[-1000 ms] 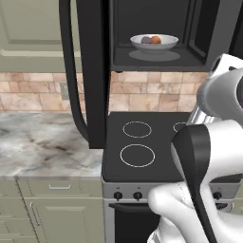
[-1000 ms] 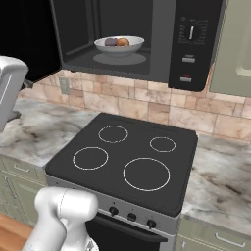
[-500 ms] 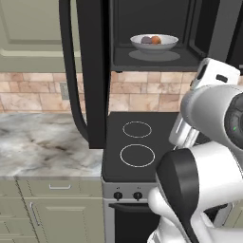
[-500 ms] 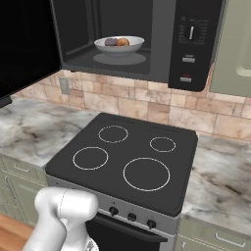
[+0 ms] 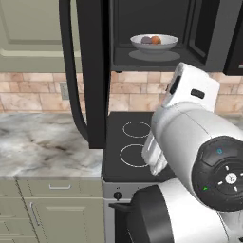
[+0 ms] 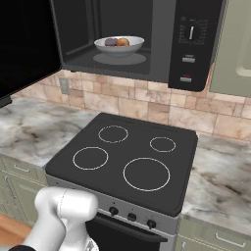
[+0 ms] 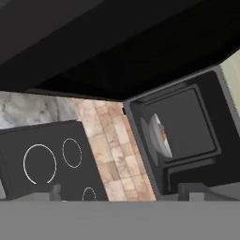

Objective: Place the bowl containing the onion and eggplant in the microwave. Close the microwave door and press the start button to microwave the meal.

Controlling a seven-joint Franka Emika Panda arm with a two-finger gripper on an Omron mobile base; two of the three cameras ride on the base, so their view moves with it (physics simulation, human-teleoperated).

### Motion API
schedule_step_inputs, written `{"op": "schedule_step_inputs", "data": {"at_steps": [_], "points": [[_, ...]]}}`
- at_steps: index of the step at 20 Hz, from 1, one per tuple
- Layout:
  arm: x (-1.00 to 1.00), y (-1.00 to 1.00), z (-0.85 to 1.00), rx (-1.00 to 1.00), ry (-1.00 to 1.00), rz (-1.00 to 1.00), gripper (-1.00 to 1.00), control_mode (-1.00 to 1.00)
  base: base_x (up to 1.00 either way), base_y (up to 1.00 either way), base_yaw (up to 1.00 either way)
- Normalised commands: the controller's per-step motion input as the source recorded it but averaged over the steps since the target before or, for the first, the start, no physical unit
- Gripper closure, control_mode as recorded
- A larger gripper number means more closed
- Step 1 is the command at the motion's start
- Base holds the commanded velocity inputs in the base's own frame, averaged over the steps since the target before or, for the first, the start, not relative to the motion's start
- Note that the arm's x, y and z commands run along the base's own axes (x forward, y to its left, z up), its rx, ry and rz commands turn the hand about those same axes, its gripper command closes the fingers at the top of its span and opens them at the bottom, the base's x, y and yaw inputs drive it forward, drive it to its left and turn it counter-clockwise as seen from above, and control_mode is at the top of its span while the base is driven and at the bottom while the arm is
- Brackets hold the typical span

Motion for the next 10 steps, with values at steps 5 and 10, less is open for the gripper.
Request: {"op": "schedule_step_inputs", "data": {"at_steps": [5,10], "points": [[-0.09,0.70,-0.20,-0.01,-0.23,0.07,-1.00,-1.00,0.00,0.00,0.00],[0.00,0.78,-0.40,-0.04,-0.19,0.05,-1.00,-1.00,0.00,0.00,0.00]]}}
